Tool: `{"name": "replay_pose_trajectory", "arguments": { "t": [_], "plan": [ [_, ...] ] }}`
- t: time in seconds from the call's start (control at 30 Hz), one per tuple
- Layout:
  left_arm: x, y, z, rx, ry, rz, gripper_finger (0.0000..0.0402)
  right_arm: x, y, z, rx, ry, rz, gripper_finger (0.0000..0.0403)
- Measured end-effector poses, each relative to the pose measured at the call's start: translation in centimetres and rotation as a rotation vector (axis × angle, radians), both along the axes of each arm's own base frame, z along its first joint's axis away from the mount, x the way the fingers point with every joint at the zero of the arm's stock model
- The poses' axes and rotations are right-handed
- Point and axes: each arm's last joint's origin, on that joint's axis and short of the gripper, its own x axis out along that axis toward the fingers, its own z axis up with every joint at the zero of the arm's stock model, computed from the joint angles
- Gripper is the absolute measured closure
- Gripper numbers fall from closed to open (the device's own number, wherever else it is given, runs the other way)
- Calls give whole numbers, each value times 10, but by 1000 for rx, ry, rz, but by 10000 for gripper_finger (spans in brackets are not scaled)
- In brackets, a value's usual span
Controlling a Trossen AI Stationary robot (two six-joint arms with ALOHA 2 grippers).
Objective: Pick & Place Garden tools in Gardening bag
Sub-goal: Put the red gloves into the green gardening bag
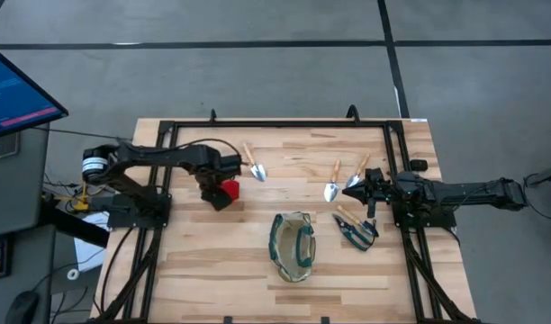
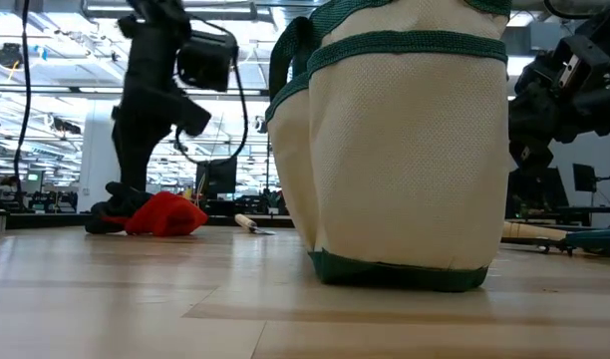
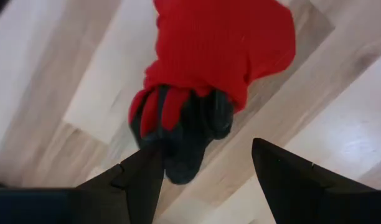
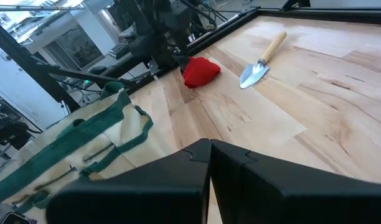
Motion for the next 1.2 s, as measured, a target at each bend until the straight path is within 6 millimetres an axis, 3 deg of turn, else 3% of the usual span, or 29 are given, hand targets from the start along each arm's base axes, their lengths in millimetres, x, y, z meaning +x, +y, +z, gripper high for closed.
{"name": "replay_pose_trajectory", "arguments": {
  "t": [0.47,0.57,0.67,0.73,0.77,0.93,1.2],
  "plan": [
    [-12,-1,-64,51,-14,7,168,0,0,-3,1,28,-3,403],
    [-14,-1,-67,56,-12,11,212,0,0,-3,1,28,-3,403],
    [-14,-1,-65,73,-24,38,293,0,0,-3,1,28,-4,403],
    [-16,-1,-62,76,-40,65,357,0,0,-3,1,28,-3,403],
    [-17,-1,-60,74,-51,87,365,0,0,-3,1,28,-3,403],
    [-18,-3,-35,30,-201,184,365,0,0,-3,1,28,-3,403],
    [-25,-11,46,27,-564,285,365,0,0,-2,1,27,-3,403]
  ]
}}
